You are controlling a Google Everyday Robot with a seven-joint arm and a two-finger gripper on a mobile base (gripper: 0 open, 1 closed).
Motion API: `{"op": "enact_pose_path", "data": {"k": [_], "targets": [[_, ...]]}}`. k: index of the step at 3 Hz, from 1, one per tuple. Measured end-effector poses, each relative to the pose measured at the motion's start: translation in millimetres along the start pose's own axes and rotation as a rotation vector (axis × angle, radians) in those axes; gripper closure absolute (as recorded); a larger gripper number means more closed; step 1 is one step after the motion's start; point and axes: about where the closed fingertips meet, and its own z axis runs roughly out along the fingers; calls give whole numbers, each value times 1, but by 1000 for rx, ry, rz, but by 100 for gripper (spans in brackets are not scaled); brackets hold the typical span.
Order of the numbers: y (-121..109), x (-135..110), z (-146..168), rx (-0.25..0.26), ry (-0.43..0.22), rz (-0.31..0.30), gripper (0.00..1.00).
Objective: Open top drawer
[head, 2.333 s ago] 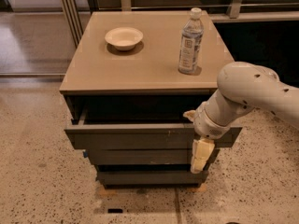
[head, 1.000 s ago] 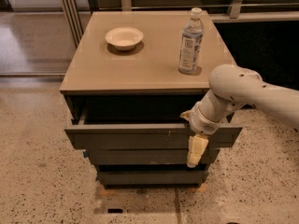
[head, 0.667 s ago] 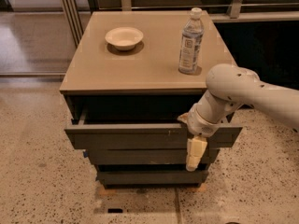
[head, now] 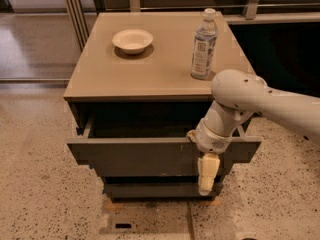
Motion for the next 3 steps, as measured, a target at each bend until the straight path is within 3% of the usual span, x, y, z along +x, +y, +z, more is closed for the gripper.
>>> {"op": "enact_pose_path", "data": {"k": [1,3], "targets": [[7,-1,-1,-23,6,2,0],[61,3,-16,-190,68,29,0]]}}
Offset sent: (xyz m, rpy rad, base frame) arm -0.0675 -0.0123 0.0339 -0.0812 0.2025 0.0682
